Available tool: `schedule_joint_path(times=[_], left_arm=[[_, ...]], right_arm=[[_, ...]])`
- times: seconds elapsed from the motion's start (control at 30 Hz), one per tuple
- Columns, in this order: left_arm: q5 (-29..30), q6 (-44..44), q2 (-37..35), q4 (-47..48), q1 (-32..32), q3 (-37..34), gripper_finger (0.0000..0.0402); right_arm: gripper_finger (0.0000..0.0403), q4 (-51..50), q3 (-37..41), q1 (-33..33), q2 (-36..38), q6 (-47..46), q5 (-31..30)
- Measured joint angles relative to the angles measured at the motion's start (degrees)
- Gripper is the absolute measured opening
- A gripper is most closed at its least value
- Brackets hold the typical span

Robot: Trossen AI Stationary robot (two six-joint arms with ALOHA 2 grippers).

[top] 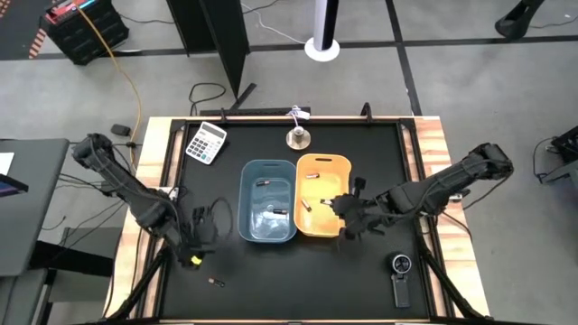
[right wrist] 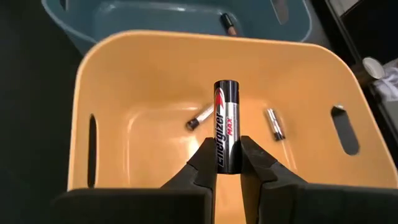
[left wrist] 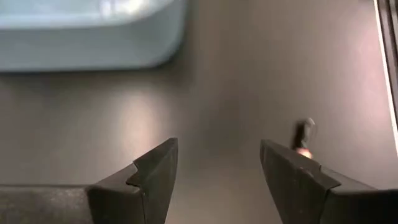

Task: Sort batteries
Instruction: Put the black battery into the yellow bin, then put the black battery into the blue bin

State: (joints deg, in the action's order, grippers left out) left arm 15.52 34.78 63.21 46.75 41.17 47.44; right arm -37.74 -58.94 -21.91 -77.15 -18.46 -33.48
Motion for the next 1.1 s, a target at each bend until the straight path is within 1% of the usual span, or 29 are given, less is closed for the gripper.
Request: schedule_joint_path(times=[0.07, 0.17, 0.3, 0.43, 0.53, 0.63, 0.73, 0.97, 1.03, 1.1], left_arm=[[-1.65, 1.59, 2.47, -0.66, 2.04, -0.02, 0.0224], [-3.24, 1.70, 6.31, -3.48, 5.42, -0.04, 0.0224], [-3.38, 1.67, 11.20, -7.91, 8.81, -0.04, 0.0224], [-3.35, 2.75, 15.36, -9.92, 10.35, -0.04, 0.0224], [-3.35, 4.04, 17.59, -11.31, 10.68, -0.04, 0.0224], [-3.36, 5.05, 19.20, -12.55, 10.68, -0.04, 0.0224], [-3.27, 6.26, 19.43, -13.10, 10.84, -0.07, 0.0224], [-3.01, 7.06, 19.37, -13.36, 11.23, -0.07, 0.0224], [-2.83, 7.08, 19.37, -13.35, 11.21, -0.07, 0.0224], [-2.63, 7.07, 19.37, -13.37, 11.22, -0.07, 0.0224]], right_arm=[[0.0048, 1.24, 0.00, 1.53, -0.04, 0.82, 1.83], [0.0048, 0.97, 0.00, 2.85, -0.08, 2.51, 2.18], [0.0048, 1.68, 0.00, 3.66, -0.08, 4.03, 2.22], [0.0048, 2.57, 0.00, 4.39, -0.10, 5.02, 2.36], [0.0049, 2.45, 0.00, 5.35, -0.10, 4.99, 3.86], [0.0058, 2.45, 0.00, 5.66, -0.10, 4.99, 3.88], [0.0085, 2.45, 0.00, 5.62, -0.10, 4.99, 3.88], [0.0179, 3.63, 0.00, 5.40, -0.10, 4.86, 3.86], [0.0196, 3.98, 0.00, 5.40, -0.10, 4.88, 3.77], [0.0205, 4.07, 0.00, 5.40, -0.10, 4.88, 3.72]])
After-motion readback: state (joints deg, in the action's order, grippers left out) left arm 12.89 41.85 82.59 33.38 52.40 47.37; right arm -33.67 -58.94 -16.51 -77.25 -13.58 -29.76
